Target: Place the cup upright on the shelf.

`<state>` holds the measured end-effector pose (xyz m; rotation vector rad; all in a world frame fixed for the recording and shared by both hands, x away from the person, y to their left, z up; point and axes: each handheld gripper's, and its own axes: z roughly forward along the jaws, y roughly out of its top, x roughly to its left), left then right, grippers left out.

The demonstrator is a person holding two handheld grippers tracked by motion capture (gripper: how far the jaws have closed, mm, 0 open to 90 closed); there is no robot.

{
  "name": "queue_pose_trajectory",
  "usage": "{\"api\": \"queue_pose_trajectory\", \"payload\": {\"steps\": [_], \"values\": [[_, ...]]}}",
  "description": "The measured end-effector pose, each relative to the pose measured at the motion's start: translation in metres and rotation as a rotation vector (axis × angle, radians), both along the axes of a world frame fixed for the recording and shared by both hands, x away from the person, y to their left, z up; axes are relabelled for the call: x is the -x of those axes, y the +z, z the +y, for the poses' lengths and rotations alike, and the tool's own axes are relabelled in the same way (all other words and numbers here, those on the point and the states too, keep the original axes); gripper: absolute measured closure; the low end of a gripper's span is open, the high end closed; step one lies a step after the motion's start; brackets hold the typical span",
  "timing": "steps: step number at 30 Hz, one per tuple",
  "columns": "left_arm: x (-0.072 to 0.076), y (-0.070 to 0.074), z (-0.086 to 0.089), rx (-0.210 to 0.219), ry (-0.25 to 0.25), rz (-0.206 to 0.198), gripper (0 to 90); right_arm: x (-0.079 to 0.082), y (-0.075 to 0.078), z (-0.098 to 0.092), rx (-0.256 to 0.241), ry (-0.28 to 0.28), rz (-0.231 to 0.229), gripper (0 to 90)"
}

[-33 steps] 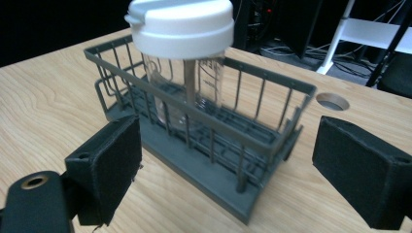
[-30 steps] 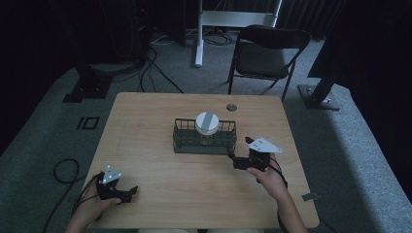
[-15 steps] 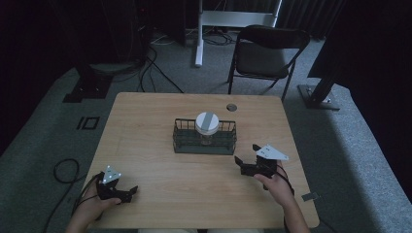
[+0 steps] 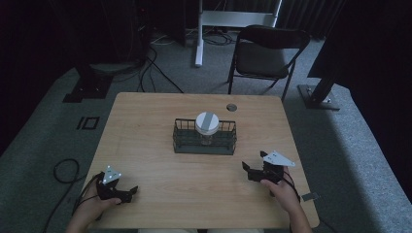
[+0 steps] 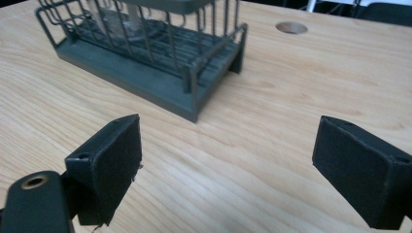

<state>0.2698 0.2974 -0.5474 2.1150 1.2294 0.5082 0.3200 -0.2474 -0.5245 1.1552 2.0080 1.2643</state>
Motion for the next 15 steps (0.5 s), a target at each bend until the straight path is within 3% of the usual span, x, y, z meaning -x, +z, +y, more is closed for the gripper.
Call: {"api": "queue_pose_trajectory", "payload": {"steps": [10,15], "values": [[0.0,0.0,0.0,-0.001,-0.001,0.001,1.5,0.007,-0.009,-0.018,0.027,-0.054,0.026,10.5],[0.0,0.0,0.0,-0.002,-0.001,0.001,1.4,0.009,-0.01,-0.028,0.026,-0.122,0.051,10.5]]}}
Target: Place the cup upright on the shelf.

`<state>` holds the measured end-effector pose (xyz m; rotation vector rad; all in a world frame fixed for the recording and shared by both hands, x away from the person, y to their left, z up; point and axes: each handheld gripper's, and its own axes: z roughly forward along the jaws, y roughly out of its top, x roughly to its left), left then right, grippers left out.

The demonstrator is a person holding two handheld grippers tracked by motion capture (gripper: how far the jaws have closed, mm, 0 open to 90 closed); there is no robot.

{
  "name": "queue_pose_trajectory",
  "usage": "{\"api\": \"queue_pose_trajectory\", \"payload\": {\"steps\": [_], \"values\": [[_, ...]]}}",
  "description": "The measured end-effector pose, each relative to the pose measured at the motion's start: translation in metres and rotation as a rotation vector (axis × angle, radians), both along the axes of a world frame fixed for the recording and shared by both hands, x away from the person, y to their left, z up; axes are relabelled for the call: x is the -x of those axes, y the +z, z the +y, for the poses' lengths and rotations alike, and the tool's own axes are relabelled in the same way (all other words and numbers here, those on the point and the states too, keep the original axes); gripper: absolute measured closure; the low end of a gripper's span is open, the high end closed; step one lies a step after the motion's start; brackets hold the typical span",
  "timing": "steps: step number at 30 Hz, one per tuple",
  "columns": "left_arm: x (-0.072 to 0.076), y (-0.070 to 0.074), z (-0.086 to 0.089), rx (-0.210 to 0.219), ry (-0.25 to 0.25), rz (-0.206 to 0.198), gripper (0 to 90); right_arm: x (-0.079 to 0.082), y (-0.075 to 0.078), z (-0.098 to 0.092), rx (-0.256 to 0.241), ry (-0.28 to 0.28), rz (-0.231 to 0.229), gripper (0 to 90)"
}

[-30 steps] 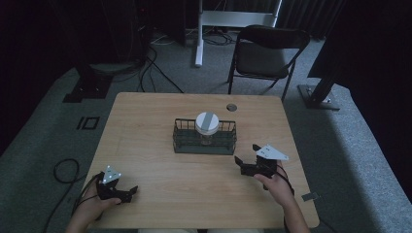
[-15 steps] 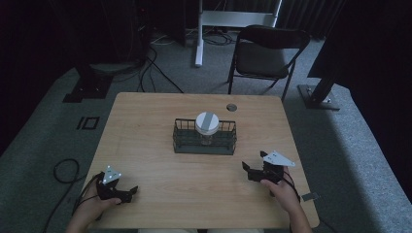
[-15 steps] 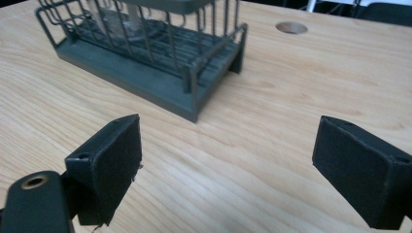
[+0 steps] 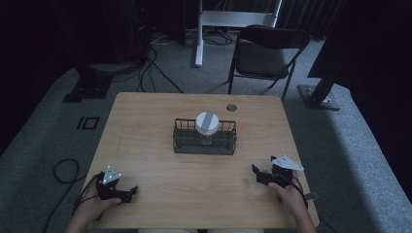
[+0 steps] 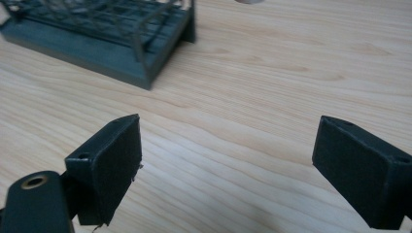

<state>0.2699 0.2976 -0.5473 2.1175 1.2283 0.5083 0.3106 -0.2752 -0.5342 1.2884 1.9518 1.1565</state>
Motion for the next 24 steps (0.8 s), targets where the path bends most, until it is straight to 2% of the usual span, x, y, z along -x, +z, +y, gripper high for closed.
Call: {"api": "queue_pose_trajectory", "payload": {"steps": [4,14,24], "values": [[0.0,0.0,0.0,0.0,0.0,0.0,1.5,0.0,-0.001,-0.006,0.016,-0.039,0.008,10.5],[0.0,0.0,0.0,0.0,0.0,0.0,1.5,0.0,-0.008,-0.012,0.047,-0.088,0.054,10.5],[0.0,0.0,0.0,0.0,0.0,0.0,1.5,-0.001,-0.014,-0.012,0.081,-0.086,0.112,10.6]]}}
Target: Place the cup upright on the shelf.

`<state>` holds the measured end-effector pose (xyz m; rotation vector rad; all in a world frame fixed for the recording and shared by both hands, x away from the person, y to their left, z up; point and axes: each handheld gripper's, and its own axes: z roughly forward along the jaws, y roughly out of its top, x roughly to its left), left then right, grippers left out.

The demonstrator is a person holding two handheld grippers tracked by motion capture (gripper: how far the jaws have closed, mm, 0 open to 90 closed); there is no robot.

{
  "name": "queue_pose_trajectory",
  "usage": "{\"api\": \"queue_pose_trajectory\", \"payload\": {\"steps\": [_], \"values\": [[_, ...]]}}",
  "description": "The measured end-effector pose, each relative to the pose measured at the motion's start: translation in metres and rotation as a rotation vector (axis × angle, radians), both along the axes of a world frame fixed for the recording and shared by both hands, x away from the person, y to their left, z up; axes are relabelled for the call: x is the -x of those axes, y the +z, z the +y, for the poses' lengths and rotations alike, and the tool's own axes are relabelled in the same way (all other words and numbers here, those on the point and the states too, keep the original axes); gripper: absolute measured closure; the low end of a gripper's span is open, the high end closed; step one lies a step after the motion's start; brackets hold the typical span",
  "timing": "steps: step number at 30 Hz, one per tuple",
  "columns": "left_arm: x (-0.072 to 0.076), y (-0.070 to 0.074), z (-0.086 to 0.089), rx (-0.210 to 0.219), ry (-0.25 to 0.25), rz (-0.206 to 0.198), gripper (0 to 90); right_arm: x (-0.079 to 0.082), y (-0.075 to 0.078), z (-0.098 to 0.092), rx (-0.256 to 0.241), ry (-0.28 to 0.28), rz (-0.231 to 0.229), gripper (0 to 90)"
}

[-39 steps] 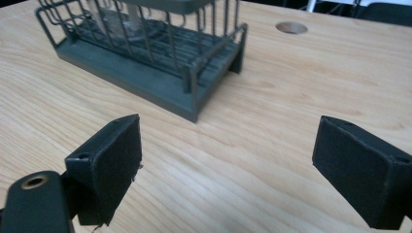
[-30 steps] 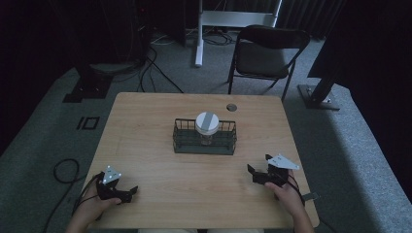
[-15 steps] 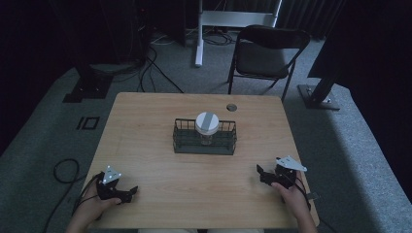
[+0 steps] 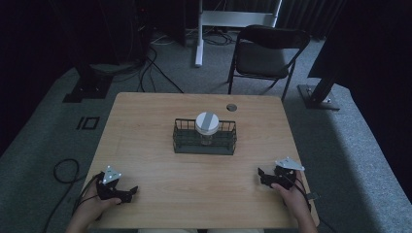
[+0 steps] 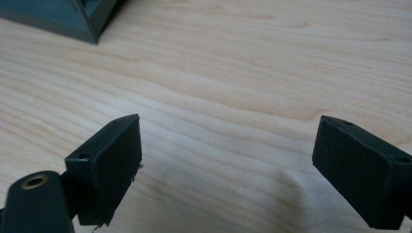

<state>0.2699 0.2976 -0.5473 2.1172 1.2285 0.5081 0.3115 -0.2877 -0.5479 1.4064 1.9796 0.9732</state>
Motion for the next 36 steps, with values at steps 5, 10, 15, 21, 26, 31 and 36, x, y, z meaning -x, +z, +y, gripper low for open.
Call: {"api": "queue_pose_trajectory", "payload": {"steps": [5,10,15,21,26,31,36], "values": [[0.0,0.0,0.0,0.0,0.0,0.0,1.5,-0.0001,-0.0008,0.0003,0.01,0.008,0.026,10.6],[0.0,0.0,0.0,0.0,0.0,0.0,1.5,0.0,-0.0011,0.0003,0.006,0.011,0.037,10.6],[0.0,0.0,0.0,0.0,0.0,0.0,1.5,-0.0008,-0.0019,0.0011,0.023,0.033,0.06,10.6],[0.0,0.0,0.0,0.0,0.0,0.0,1.5,-0.0022,-0.0034,0.0014,0.024,0.054,0.107,10.5],[0.0,0.0,0.0,0.0,0.0,0.0,1.5,-0.0026,-0.0035,0.0014,0.023,0.057,0.107,10.5],[0.0,0.0,-0.0001,0.0,0.0,0.0,1.5,-0.0032,-0.0035,0.0015,0.022,0.056,0.107,10.5],[0.0,0.0,0.0,0.0,0.0,0.0,1.5,-0.0033,-0.0035,0.0016,0.024,0.058,0.108,10.5]]}}
